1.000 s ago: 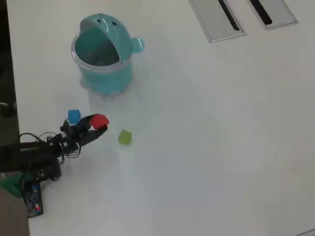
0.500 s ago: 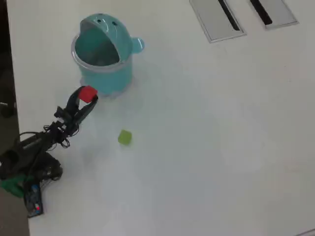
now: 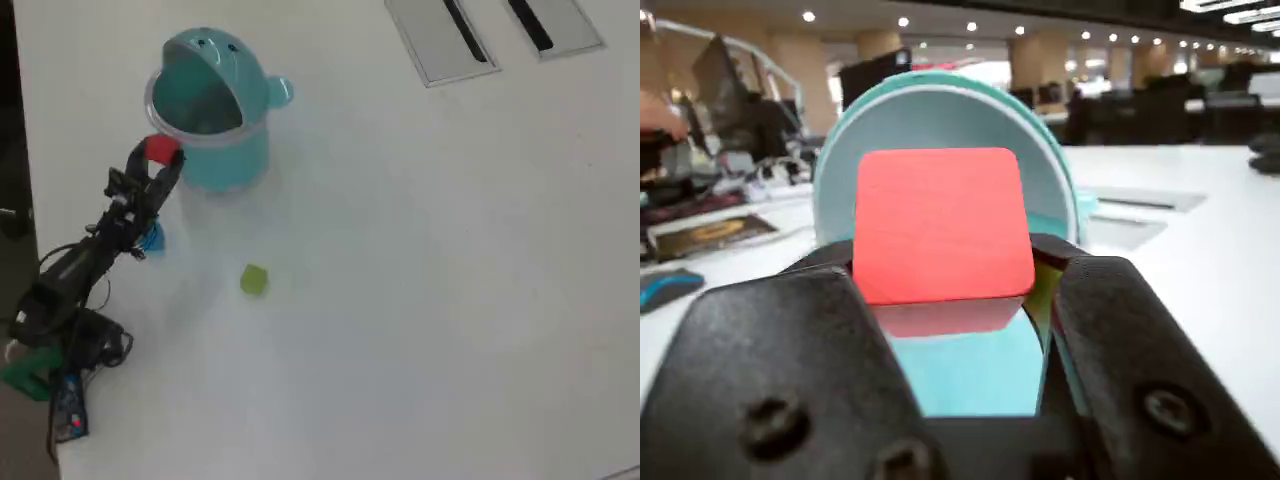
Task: Grasp RGB lego blocks and put them in the bin one by one.
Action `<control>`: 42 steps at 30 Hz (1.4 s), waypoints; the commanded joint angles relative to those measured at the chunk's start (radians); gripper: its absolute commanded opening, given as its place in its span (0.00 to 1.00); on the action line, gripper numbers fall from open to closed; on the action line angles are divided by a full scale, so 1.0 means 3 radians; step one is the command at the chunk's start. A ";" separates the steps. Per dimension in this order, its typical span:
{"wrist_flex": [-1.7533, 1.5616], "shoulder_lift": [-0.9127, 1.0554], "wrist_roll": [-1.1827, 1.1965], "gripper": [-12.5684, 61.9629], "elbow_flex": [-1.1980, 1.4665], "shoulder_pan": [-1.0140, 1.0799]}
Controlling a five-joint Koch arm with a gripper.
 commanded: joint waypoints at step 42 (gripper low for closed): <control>0.2015 -0.0665 0.0833 0.59 -0.2056 -0.0153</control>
